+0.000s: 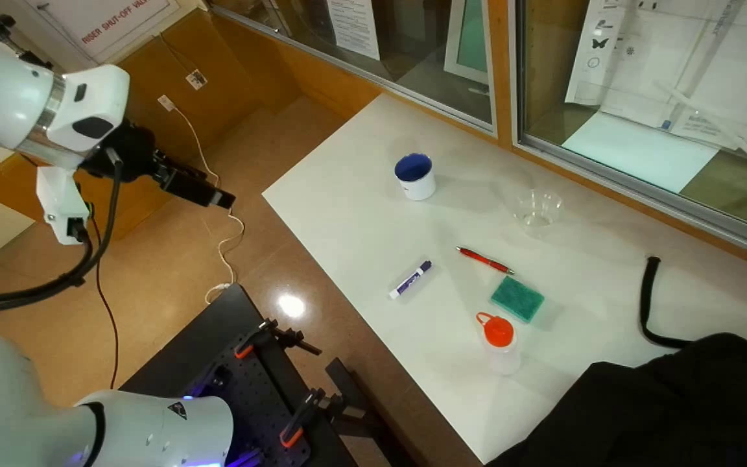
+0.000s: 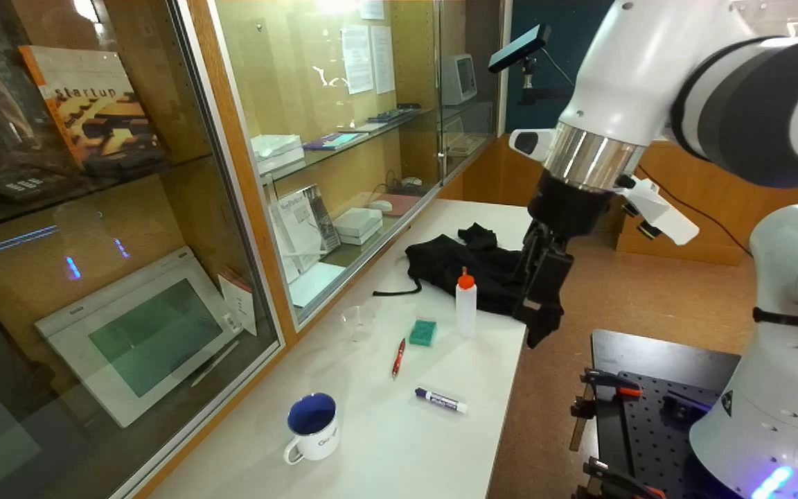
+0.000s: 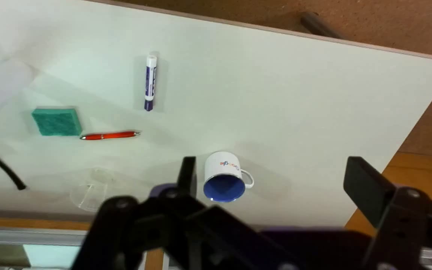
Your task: Move the glass cup to the left.
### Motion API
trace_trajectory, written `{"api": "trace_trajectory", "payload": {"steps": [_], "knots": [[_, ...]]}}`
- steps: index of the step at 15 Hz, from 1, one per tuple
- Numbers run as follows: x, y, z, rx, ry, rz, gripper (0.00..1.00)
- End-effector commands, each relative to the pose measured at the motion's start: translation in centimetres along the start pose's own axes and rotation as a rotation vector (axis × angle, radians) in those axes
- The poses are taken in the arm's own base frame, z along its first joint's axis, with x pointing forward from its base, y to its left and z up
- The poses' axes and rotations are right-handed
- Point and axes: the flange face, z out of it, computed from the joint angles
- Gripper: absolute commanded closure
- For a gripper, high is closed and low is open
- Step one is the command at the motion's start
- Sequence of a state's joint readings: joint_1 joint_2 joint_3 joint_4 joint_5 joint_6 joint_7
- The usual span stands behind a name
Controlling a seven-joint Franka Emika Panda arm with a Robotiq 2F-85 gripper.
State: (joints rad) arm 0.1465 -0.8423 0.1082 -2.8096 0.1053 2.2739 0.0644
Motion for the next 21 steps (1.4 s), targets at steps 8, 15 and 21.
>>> {"api": "trace_trajectory", "payload": {"steps": [8, 15, 21], "knots": [[10.0, 13.9, 1.4, -0.076, -0.027, -0.095, 0.00], [13.1, 16.8, 3.9, -0.108, -0.054, -0.089, 0.00], [16.2, 19.4, 7.9, -0.077, -0.016, 0.115, 0.00]]}}
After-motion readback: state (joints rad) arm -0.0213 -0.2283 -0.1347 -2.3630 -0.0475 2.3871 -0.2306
